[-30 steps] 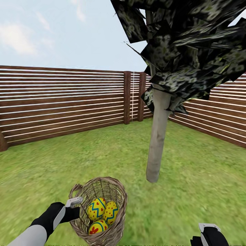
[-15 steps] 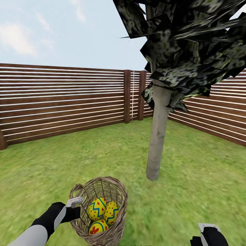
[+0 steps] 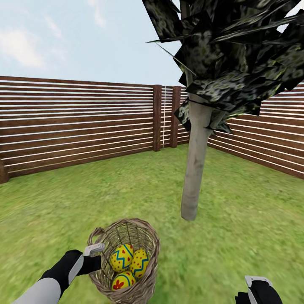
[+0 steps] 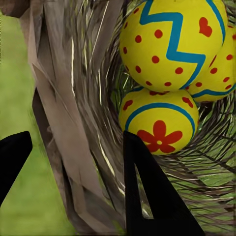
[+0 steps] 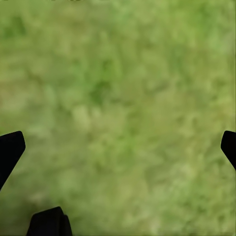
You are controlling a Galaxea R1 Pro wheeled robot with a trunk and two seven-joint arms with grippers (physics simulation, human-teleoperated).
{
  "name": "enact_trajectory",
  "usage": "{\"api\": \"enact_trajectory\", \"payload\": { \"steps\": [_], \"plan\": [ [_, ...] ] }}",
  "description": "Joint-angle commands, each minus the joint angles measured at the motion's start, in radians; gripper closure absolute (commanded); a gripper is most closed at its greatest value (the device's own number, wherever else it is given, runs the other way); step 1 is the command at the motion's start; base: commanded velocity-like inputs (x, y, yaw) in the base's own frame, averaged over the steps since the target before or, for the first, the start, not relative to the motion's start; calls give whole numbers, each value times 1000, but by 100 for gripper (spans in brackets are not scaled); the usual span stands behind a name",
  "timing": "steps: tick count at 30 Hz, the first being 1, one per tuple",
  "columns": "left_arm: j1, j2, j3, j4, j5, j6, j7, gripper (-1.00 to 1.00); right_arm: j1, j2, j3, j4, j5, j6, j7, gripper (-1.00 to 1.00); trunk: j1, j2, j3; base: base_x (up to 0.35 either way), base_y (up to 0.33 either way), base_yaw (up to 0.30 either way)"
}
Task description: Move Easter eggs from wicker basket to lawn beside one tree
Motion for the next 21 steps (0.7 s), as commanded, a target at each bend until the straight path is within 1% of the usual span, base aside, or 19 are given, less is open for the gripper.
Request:
{"api": "enact_trajectory", "payload": {
  "steps": [1, 3, 11, 13, 21],
  "plan": [
    [-1, 0, 6, -2, 15, 5, -1, 100, 0, 0, 0, -1, -2, 4, -3, -100, 0, -1, -1, 0, 0, 0],
    [-1, -1, 7, -2, 15, 4, -1, 100, 0, 0, 0, -1, -2, 4, -3, -100, 0, -1, -1, 0, 0, 0],
    [-1, 1, 6, -2, 15, 7, -1, 100, 0, 0, 0, -1, -2, 4, -3, -100, 30, -57, -26, 0, 0, 0],
    [-1, 1, 6, -2, 15, 7, -1, 100, -1, 1, 0, -1, -1, 4, -3, -100, 30, -57, -26, 0, 0, 0],
    [-1, 0, 6, -2, 15, 7, -1, 100, 0, 1, 0, -1, -2, 4, -3, -100, 61, -113, -51, 0, 0, 0]
  ]
}}
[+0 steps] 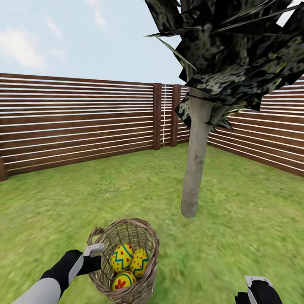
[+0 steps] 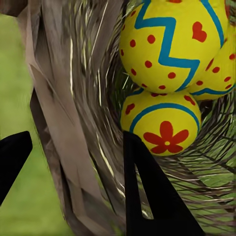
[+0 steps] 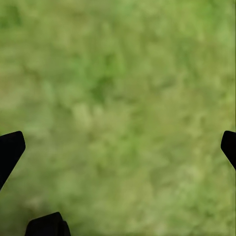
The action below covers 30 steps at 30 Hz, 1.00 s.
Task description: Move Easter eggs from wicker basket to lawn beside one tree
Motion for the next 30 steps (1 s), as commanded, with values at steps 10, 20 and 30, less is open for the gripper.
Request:
{"api": "enact_trajectory", "payload": {
  "steps": [10, 20, 30],
  "plan": [
    [-1, -1, 7, -2, 15, 5, -1, 100, -1, 0, 0, 0, -2, 5, -3, -100, 31, -57, -26, 0, 0, 0],
    [-1, -2, 8, -2, 15, 4, -1, 100, -1, 0, 0, 4, -3, 4, -3, -100, 57, -106, -48, 0, 0, 0],
    [-1, -11, 8, -1, 15, 3, -1, 100, -1, -14, -5, -30, 2, 7, -8, -100, 73, -134, -61, 0, 0, 0]
  ]
}}
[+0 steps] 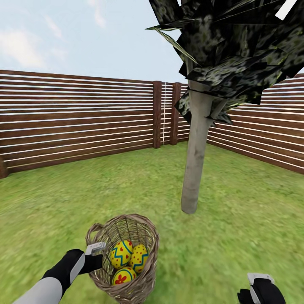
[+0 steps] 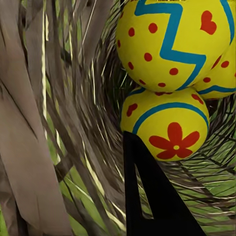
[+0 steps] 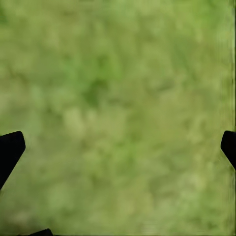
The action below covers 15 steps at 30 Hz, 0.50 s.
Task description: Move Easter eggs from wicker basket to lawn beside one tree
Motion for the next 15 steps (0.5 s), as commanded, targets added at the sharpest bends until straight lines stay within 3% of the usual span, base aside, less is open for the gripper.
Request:
{"api": "enact_trajectory", "payload": {
  "steps": [1, 5, 9, 15],
  "plan": [
    [1, -4, 2, 6, 12, 7, -2, 100, -1, 1, 3, -53, -3, 1, -3, -100, 0, 0, -1, 0, 0, 0],
    [1, -5, 2, 7, 13, 7, -2, 100, 0, 1, 10, -73, -5, -137, 1, -100, 0, 0, -2, 0, 0, 66],
    [1, -5, 2, 6, 13, 7, -2, 100, -1, 0, 10, -120, -4, -141, 1, -100, 15, -28, -14, 0, 0, 4],
    [1, -13, 2, 7, 12, 7, -2, 100, -1, -4, 9, -209, -3, -148, 0, -100, 18, -30, -37, 0, 0, 0]
  ]
}}
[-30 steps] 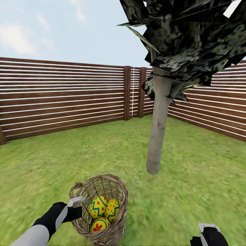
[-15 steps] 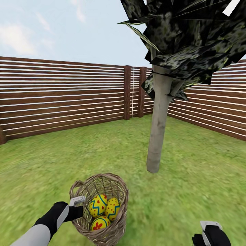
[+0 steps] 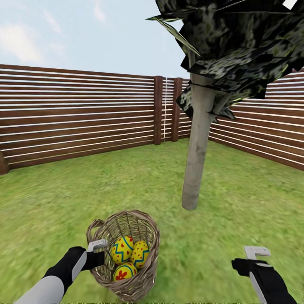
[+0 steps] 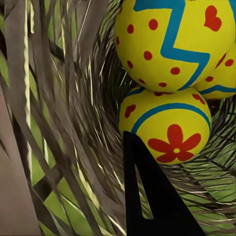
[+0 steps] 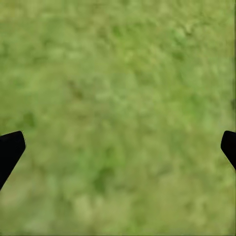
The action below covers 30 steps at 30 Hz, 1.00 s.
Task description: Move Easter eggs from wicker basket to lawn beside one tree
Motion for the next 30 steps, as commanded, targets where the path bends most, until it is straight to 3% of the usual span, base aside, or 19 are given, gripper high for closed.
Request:
{"api": "enact_trajectory", "payload": {
  "steps": [1, 5, 27, 28, 30],
  "plan": [
    [1, -1, 6, 42, 10, -6, -2, 100, 0, 2, 2, -2, -2, 4, -4, -100, 1, 0, -5, 0, 0, 0],
    [1, -1, 6, 42, 10, -6, -2, 100, 0, 1, 2, -2, -3, 4, -4, -100, 2, -1, -21, 0, 0, 0],
    [1, -6, 12, 40, 21, -11, -3, 100, 0, 10, 2, 10, -2, 4, -6, -100, 2, -1, -21, 0, 0, 0],
    [1, -8, 12, 40, 21, -11, -3, -100, 0, 10, 2, 10, -2, 4, -6, -100, 2, -1, -21, 0, 0, 0],
    [1, -11, 12, 40, 21, -11, -4, -100, 0, 8, 2, 10, -2, 4, -5, -100, 2, -1, -21, 0, 0, 0]
  ]
}}
